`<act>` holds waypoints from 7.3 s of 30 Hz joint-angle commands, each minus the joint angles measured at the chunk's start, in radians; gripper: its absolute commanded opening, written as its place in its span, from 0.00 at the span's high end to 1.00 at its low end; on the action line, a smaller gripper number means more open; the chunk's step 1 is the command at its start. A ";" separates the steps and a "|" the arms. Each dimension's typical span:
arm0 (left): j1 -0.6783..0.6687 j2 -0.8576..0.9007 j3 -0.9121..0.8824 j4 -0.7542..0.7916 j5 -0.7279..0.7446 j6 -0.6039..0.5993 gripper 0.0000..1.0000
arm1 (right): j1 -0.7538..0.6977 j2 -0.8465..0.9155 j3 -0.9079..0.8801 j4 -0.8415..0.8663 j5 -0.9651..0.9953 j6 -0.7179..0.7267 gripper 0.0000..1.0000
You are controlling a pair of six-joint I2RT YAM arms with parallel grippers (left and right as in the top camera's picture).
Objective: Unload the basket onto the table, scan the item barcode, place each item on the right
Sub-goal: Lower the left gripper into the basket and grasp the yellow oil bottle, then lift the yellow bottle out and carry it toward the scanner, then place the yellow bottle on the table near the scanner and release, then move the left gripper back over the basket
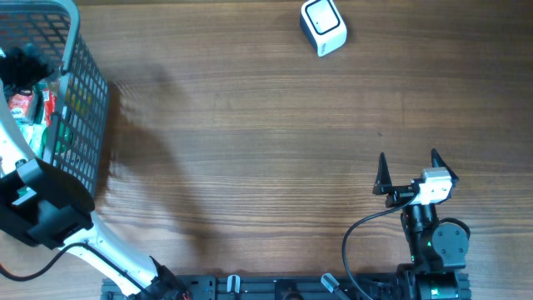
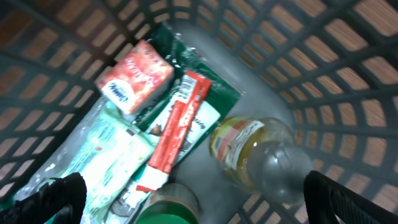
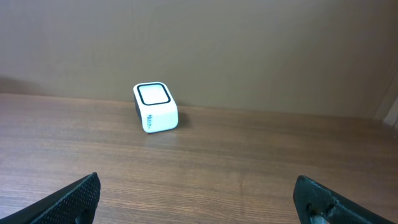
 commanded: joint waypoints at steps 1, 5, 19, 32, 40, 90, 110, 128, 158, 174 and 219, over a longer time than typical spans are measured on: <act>-0.019 0.022 0.012 0.006 0.060 0.092 0.02 | -0.003 -0.004 -0.001 0.006 0.020 -0.018 0.00; -0.054 0.022 0.012 0.019 0.058 0.109 0.00 | -0.003 -0.004 -0.001 0.006 0.019 -0.018 0.00; -0.074 0.100 0.011 0.056 0.054 0.108 0.04 | -0.003 -0.004 -0.001 0.006 0.020 -0.018 0.00; -0.074 0.140 0.011 0.027 0.054 0.108 0.40 | -0.003 -0.004 -0.001 0.006 0.020 -0.018 0.00; -0.074 0.139 0.011 0.026 0.054 0.108 0.66 | -0.003 -0.004 -0.001 0.006 0.020 -0.017 0.00; -0.090 -0.684 0.012 0.078 0.289 -0.088 0.96 | -0.003 -0.004 -0.001 0.006 0.020 -0.018 0.00; -0.912 -0.423 0.012 -0.118 -0.112 -0.417 0.96 | -0.003 -0.004 -0.001 0.006 0.020 -0.018 0.00; -1.023 -0.049 0.011 -0.401 -0.534 -0.633 0.96 | -0.003 -0.004 -0.001 0.006 0.020 -0.018 0.00; -1.242 0.023 -0.523 0.018 -0.400 -0.418 0.79 | -0.003 -0.004 -0.001 0.006 0.020 -0.018 0.00; -1.242 0.018 -0.522 0.041 -0.094 -0.400 0.50 | -0.003 -0.004 -0.001 0.006 0.020 -0.018 0.00; -0.275 -0.760 -0.478 0.163 -0.204 -0.165 0.27 | -0.003 -0.004 -0.001 0.006 0.020 -0.018 0.00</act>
